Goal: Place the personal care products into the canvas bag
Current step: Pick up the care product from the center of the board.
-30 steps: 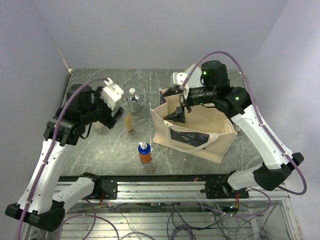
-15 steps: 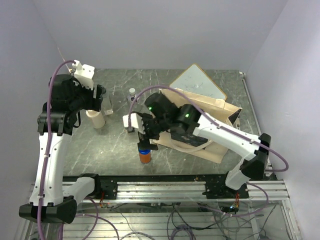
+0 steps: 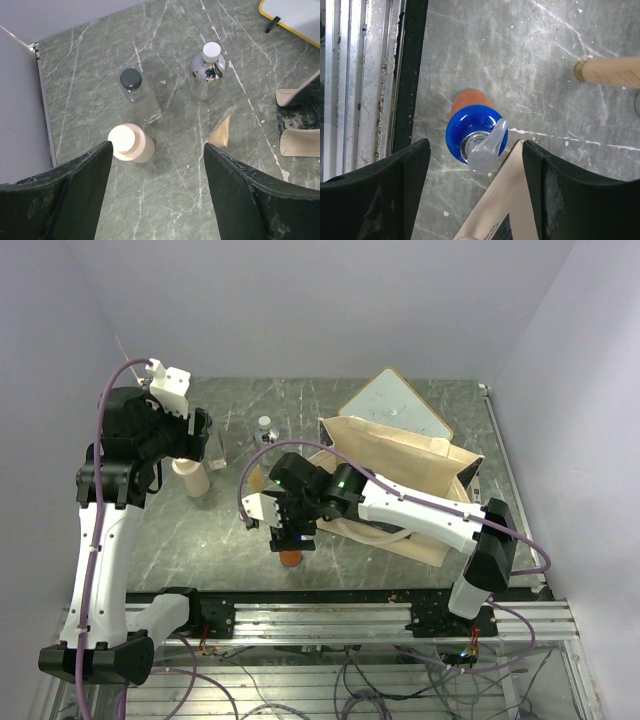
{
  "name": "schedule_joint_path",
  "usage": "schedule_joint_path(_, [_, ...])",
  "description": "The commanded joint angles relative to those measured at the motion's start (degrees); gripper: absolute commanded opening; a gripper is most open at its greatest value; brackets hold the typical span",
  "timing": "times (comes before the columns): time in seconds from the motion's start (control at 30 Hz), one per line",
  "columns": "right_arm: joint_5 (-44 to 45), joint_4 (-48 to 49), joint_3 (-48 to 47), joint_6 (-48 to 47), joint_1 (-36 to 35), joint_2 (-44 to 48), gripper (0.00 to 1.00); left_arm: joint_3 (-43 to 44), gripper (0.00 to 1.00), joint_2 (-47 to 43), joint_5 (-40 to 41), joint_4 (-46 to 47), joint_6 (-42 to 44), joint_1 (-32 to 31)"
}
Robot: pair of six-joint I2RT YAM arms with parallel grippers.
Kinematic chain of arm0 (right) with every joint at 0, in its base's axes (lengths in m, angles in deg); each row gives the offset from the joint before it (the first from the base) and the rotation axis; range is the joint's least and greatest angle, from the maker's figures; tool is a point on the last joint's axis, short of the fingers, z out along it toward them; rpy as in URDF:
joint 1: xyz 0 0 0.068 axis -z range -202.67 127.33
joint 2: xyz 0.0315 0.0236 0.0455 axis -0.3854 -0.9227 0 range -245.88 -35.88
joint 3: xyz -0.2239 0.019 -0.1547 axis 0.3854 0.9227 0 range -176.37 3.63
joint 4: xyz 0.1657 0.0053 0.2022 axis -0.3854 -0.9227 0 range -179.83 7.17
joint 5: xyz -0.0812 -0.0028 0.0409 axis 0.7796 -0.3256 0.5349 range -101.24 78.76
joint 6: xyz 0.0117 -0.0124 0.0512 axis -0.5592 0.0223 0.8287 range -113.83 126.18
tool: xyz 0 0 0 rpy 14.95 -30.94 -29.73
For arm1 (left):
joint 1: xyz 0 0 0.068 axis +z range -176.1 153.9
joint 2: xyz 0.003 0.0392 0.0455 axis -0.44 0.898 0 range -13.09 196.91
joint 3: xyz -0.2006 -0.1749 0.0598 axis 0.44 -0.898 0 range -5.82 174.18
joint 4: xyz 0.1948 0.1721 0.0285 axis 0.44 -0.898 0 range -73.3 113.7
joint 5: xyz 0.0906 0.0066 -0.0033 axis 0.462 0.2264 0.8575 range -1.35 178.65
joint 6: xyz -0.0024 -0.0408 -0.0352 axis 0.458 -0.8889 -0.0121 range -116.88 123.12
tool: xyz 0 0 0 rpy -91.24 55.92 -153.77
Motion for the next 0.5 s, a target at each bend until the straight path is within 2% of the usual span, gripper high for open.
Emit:
schedule_joint_path(0.0, [-1.2, -0.1, 0.1, -0.7, 0.0, -0.4, 0.71, -0.2, 0.83, -1.2, -2.1, 2.3, -0.4, 0.5])
schedule_joint_path(0.27, [-2.6, -0.8, -2.5, 0.4, 0.5, -0.8, 0.60, -0.8, 0.82, -1.8, -3.1, 2.5, -0.1, 0.6])
schedule_joint_path(0.47, [-2.5, -1.0, -3.5, 0.8, 0.8, -0.8, 0.46, -0.8, 0.81, -1.6, -3.9, 2.5, -0.3, 0.6])
